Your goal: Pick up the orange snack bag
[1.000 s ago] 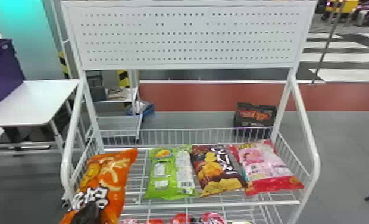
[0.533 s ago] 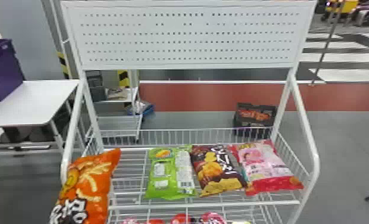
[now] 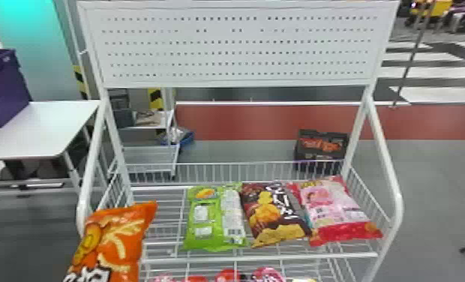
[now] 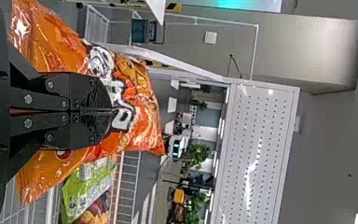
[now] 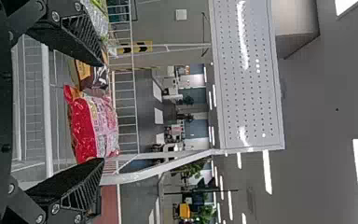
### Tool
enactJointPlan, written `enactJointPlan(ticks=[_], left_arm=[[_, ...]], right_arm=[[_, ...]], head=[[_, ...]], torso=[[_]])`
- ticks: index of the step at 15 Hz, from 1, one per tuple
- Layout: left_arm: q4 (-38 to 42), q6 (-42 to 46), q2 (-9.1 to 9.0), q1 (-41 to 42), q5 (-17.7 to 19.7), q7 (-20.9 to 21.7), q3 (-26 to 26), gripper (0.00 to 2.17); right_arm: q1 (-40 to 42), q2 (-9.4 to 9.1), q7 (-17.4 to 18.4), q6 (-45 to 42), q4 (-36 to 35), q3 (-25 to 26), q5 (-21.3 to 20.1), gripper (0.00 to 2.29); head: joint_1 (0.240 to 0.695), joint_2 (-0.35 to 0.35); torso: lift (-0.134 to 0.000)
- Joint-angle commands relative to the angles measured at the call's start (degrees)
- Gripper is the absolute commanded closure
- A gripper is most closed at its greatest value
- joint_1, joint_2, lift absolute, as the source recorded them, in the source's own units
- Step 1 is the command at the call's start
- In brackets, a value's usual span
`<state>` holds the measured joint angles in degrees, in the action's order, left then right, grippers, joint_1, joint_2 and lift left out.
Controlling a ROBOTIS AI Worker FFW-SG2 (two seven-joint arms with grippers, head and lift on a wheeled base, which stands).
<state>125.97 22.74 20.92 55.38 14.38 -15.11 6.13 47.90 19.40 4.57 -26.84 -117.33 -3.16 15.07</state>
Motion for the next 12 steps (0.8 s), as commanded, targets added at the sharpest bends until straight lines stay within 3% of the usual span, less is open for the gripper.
enactJointPlan(ticks=[1,12], left_arm=[[-0.37,1.38,0.09,0.87,-0.06,0.0,-0.06,1.69],[-1.87,4.55,0.0,0.7,-0.06,-0.44,-1.03,1.69]], right_arm=[[0.0,0.11,0.0,-0.09,0.09,-0.01,0.13,0.17],[0.18,0.11,0.0,-0.09,0.0,0.52,0.22,0.17]], head=[[0.499,0.0],[0.499,0.0]], torso=[[0.0],[0.0]])
